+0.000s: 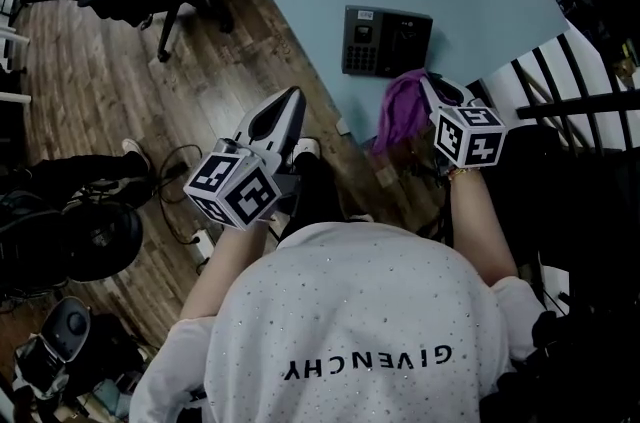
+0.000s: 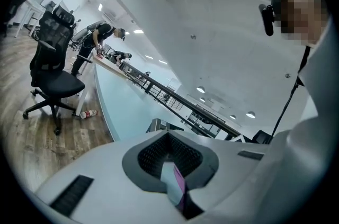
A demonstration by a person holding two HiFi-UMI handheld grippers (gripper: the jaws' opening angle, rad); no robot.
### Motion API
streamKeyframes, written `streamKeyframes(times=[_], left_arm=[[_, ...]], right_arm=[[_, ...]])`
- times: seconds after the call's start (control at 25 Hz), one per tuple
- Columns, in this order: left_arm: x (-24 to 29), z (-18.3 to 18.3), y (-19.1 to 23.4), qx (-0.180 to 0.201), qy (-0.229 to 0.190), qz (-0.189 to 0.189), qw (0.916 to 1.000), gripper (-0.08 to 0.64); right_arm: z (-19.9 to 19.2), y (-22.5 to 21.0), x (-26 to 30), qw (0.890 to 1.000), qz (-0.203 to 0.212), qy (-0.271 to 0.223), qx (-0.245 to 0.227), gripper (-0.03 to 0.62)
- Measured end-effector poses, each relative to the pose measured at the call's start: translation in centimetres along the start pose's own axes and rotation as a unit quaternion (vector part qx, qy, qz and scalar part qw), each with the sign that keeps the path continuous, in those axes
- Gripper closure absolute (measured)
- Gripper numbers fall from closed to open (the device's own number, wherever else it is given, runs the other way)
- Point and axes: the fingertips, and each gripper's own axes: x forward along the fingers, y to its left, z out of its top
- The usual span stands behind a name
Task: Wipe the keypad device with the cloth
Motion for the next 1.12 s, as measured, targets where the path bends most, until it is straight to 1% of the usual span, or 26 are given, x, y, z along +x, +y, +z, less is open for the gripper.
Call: streamKeyframes(times=[0.12, 0.2, 0.28, 0.36, 0.48, 0.56, 0.64, 0.72, 0.8, 0.88, 0.96, 1.04, 1.12], left_arm=[[-0.5, 0.0, -0.8, 0.0, -0.003, 0.009, 1.0, 0.559], [-0.6, 0.2, -1.5, -0.003, -0.014, 0.013, 0.9998, 0.56], [-0.6, 0.2, -2.4, -0.015, -0.021, 0.013, 0.9996, 0.56], [-0.6, -0.2, -3.6, -0.022, -0.017, 0.006, 0.9996, 0.56], [-0.4, -0.5, -5.3, -0.011, -0.01, -0.005, 0.9999, 0.558], [-0.3, -0.6, -5.8, -0.008, -0.006, -0.008, 0.9999, 0.559], [-0.3, -0.9, -5.3, -0.011, 0.004, -0.009, 0.9999, 0.558], [0.3, -1.0, -4.0, -0.017, 0.017, -0.01, 0.9997, 0.558], [1.3, -0.4, -2.7, -0.02, 0.028, -0.017, 0.9993, 0.558], [2.1, 0.6, -1.8, -0.011, 0.035, -0.028, 0.9989, 0.56], [2.8, 1.5, -0.8, -0.002, 0.039, -0.035, 0.9986, 0.559], [3.8, 2.7, 0.7, 0.0, 0.043, -0.039, 0.9983, 0.56], [5.0, 4.7, 2.6, -0.001, 0.047, -0.044, 0.9979, 0.56]], right_arm=[[0.5, -0.8, -1.4, 1.0, -0.001, -0.009, 0.008, 0.56], [2.0, -1.2, -2.8, 0.999, 0.007, -0.032, 0.018, 0.561], [3.6, -1.3, -4.4, 0.998, 0.016, -0.055, 0.021, 0.561], [5.2, -0.9, -6.1, 0.996, 0.021, -0.082, 0.013, 0.561], [8.1, -0.3, -8.6, 0.992, 0.027, -0.125, -0.014, 0.561], [10.1, -0.2, -10.0, 0.988, 0.023, -0.148, -0.038, 0.561], [12.1, -0.4, -11.0, 0.984, 0.012, -0.168, -0.053, 0.561], [14.3, -1.0, -11.1, 0.981, -0.001, -0.188, -0.056, 0.561], [16.7, -1.6, -10.7, 0.977, -0.013, -0.205, -0.054, 0.561], [18.9, -2.1, -10.4, 0.972, -0.029, -0.226, -0.057, 0.561], [21.2, -2.3, -10.8, 0.962, -0.048, -0.261, -0.062, 0.561], [23.9, -2.1, -10.5, 0.951, -0.06, -0.295, -0.07, 0.561], [27.1, -1.0, -8.8, 0.946, -0.057, -0.307, -0.086, 0.561]])
